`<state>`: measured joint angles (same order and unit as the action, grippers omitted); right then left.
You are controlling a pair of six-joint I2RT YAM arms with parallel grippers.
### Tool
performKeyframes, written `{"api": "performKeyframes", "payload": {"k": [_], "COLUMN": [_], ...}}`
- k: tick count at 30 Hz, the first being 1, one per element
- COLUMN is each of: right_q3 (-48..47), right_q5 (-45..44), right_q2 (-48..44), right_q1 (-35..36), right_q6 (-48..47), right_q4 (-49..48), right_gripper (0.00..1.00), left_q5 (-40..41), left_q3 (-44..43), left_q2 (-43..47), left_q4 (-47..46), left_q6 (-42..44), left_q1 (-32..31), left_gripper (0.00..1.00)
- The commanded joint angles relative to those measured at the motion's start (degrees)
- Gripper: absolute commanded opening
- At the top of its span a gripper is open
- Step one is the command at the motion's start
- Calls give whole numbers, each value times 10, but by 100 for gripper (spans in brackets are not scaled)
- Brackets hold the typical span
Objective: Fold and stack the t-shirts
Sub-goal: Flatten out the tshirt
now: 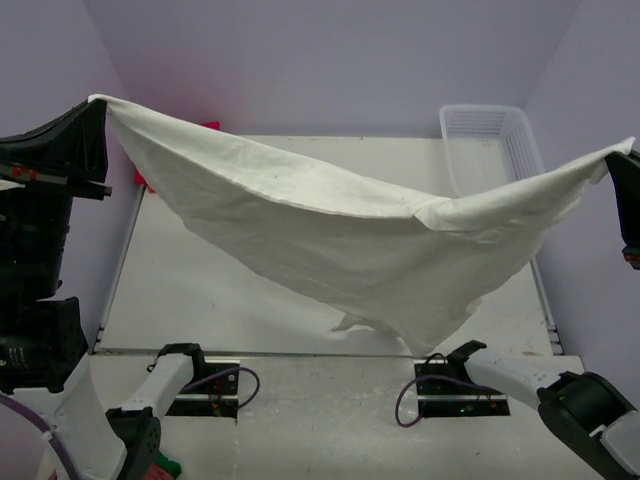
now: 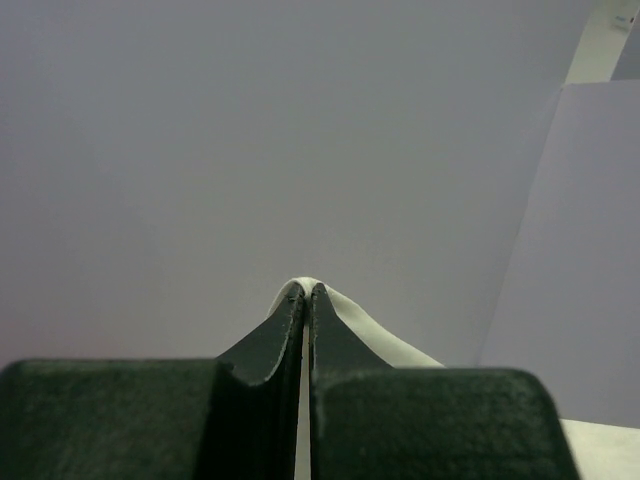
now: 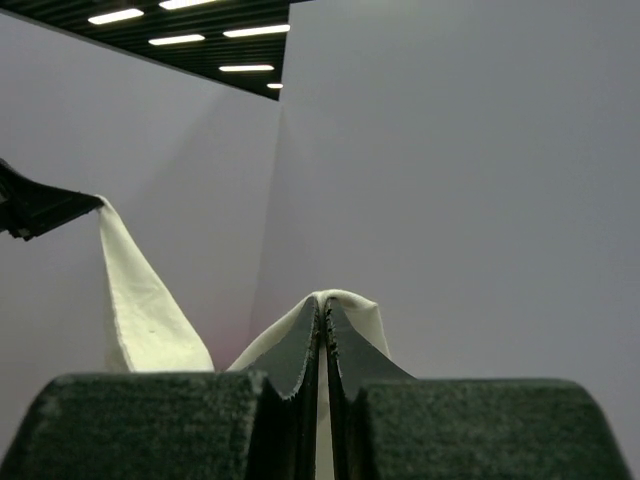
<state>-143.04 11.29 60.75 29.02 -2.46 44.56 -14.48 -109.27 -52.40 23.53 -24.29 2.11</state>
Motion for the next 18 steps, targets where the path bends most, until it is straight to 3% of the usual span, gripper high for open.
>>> {"api": "performKeyframes", "payload": {"k": [1, 11, 15, 18], "right_q3": [-6, 35, 69, 122], "right_q5": [72, 212, 194, 133], "right_q2": [-20, -60, -41, -7], "right_q1": [-3, -95, -101, -100], "right_q6": [46, 120, 111, 85], "right_q4": [-36, -85, -97, -113], "right_gripper": [0, 0, 0, 0], "left_q5": [16, 12, 11, 19], "left_q3": [-41, -62, -24, 24], "left_q2": [19, 36, 16, -15], "left_q4": [23, 54, 35, 21], "left_q6": [17, 16, 1, -10], "left_q1": [-1, 0, 0, 0], "left_gripper": [0, 0, 0, 0]}}
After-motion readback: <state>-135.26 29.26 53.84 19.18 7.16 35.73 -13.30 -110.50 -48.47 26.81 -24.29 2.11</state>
